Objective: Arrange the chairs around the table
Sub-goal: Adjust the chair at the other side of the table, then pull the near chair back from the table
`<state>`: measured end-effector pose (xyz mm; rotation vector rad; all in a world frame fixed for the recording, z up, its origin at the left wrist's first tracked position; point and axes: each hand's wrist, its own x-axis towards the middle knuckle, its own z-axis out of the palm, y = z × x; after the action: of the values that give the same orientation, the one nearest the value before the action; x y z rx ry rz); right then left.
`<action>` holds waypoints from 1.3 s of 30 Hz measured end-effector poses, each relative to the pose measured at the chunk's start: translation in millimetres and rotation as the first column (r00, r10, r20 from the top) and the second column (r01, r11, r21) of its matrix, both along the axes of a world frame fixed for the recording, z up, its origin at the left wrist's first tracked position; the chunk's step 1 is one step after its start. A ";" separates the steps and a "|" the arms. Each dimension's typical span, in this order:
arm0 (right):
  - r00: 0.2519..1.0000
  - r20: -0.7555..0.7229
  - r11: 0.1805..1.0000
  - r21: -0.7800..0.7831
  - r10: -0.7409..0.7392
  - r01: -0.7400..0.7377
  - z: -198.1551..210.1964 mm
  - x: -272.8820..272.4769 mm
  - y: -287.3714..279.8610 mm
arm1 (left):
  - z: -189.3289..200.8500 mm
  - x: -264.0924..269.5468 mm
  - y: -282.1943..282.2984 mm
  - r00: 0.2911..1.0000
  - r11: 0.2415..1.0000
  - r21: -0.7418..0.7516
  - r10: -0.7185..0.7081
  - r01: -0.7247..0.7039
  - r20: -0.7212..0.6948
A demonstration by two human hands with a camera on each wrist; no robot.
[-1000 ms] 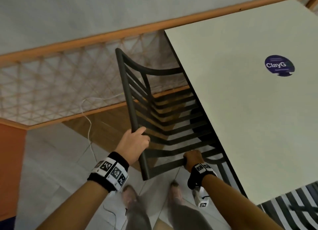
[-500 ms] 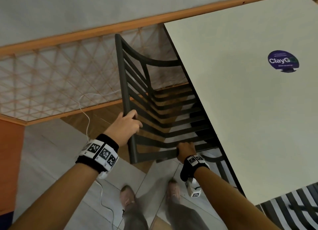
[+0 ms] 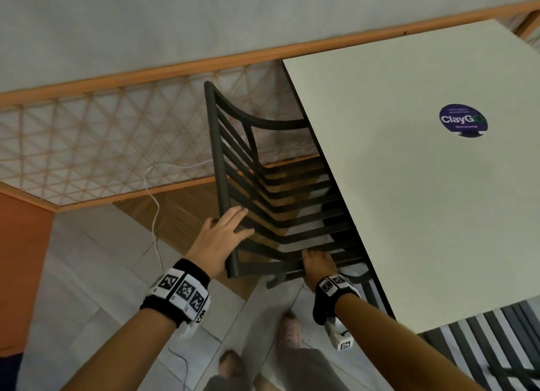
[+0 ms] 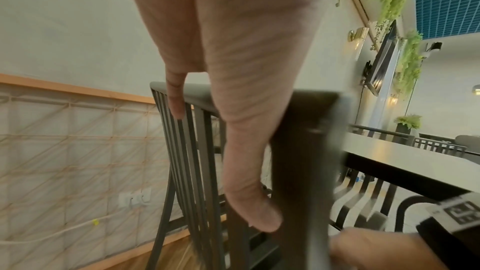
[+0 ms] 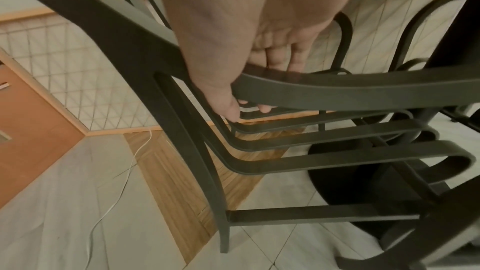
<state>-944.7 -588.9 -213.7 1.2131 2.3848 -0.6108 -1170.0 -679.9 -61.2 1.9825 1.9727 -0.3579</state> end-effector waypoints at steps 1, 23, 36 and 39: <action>1.000 0.002 1.000 0.011 0.007 -0.007 10.9 11.7 -6.0 | 4.4 11.8 -12.4 1.000 1.000 -0.006 0.000 0.000 0.013; 0.942 -0.134 0.951 -0.066 -0.308 0.302 102.2 227.6 -165.2 | -13.5 244.8 -185.7 0.332 0.823 -0.288 0.481 -0.490 0.811; 0.782 -0.175 0.796 -0.014 -0.598 0.606 156.9 495.1 -41.7 | -54.9 461.1 -111.6 -0.024 0.547 -0.520 0.674 -0.656 0.739; 0.745 -0.218 0.767 -0.025 -0.630 0.641 171.0 555.1 -1.5 | -56.9 519.2 -85.2 -0.164 0.410 -0.590 0.709 -0.696 0.686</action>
<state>-389.6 -590.4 -42.8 2.1145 2.1096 -0.9238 -650.7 -765.2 -118.1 0.3312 1.7474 0.8858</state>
